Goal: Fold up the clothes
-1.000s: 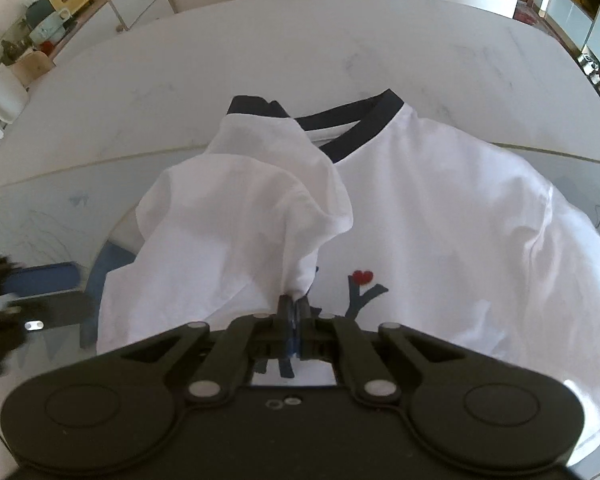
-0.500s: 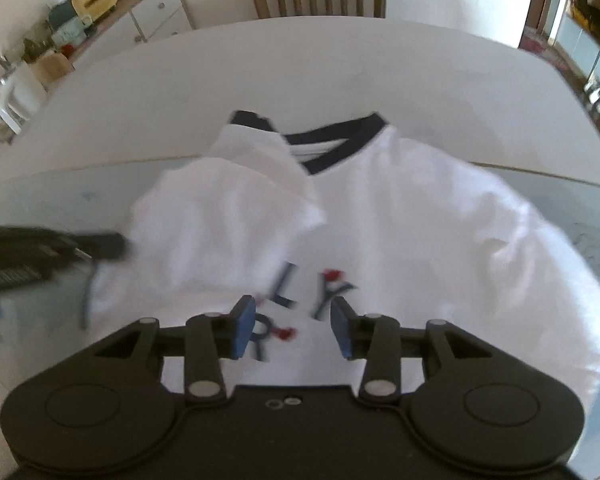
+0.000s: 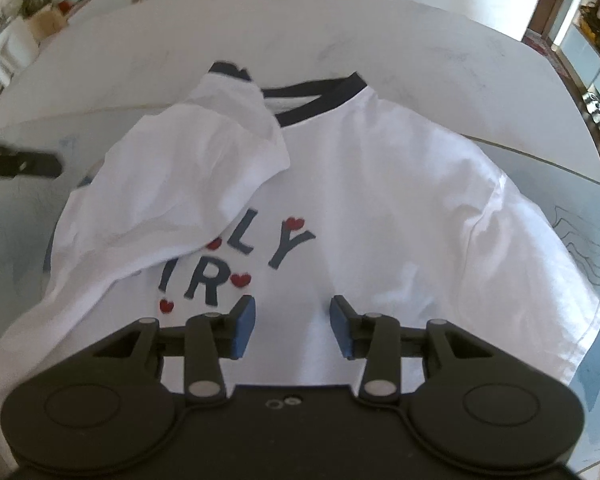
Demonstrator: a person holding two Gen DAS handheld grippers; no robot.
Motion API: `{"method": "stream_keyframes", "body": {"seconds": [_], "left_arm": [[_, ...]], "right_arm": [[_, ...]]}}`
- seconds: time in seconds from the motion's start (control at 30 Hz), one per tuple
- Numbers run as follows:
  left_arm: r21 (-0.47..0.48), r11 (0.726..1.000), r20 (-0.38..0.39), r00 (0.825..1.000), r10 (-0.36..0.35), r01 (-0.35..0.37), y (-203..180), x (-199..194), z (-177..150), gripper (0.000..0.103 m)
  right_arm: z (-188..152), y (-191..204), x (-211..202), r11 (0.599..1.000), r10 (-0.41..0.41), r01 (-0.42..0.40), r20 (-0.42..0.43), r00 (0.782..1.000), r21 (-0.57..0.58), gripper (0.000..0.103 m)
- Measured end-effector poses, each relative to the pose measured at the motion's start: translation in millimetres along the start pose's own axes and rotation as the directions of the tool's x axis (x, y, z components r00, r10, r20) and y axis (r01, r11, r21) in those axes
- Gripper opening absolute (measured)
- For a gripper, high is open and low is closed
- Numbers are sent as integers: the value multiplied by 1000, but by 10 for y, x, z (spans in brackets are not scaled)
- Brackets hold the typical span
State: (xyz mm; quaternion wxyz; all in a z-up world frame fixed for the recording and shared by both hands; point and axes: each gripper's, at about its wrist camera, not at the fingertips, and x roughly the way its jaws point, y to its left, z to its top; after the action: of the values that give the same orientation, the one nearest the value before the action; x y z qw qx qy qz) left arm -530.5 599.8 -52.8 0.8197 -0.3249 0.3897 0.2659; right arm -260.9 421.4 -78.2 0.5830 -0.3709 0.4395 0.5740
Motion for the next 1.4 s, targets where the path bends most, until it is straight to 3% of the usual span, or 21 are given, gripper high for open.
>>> {"method": "stream_keyframes", "body": {"seconds": [0.1, 0.13, 0.17, 0.3, 0.43, 0.53, 0.63, 0.73, 0.9, 1.0, 1.23, 1.4], "left_arm": [[110, 994, -42, 999, -14, 18, -119, 177, 148, 41], [151, 988, -50, 999, -8, 16, -152, 229, 196, 62], [193, 981, -48, 999, -3, 12, -188, 274, 236, 66], [318, 947, -96, 995, -4, 35, -281, 471, 357, 66], [384, 923, -106, 994, 14, 28, -391, 588, 371, 64], [422, 906, -119, 993, 9, 42, -480, 605, 366, 21], [482, 875, -117, 993, 30, 30, -592, 610, 302, 5], [516, 857, -80, 996, 46, 2, -619, 550, 253, 3], [497, 862, -26, 991, 134, -103, -259, 336, 328, 2], [493, 851, -25, 974, 223, -182, 54, 217, 346, 2], [453, 824, -51, 913, 404, -339, 795, -99, 305, 2], [436, 820, -91, 888, 451, -371, 1048, -226, 141, 2]], "right_arm": [[-13, 9, -6, 1000, -5, 4, -17, 1000, -29, 103], [-23, 4, -7, 999, -7, 7, -18, 1000, -33, 103], [-30, 1, -8, 999, -9, 8, -18, 1000, -35, 103], [-44, -2, 1, 1000, -3, 3, -5, 1000, -22, 103], [-82, 34, -5, 999, -10, 10, 15, 1000, -38, 103], [-92, 48, -16, 999, -14, 15, 25, 1000, -41, 103], [-82, 45, -23, 999, -16, 17, 27, 999, -30, 103], [-75, 46, -23, 999, -27, 28, 28, 999, -26, 103], [-81, 30, -23, 999, -39, 39, 27, 999, -15, 103], [-82, 5, -27, 999, -41, 42, 27, 999, -7, 103], [-67, -35, -32, 999, -48, 48, 21, 999, 3, 103], [-76, -15, -44, 998, -54, 54, 20, 998, -11, 103]]}}
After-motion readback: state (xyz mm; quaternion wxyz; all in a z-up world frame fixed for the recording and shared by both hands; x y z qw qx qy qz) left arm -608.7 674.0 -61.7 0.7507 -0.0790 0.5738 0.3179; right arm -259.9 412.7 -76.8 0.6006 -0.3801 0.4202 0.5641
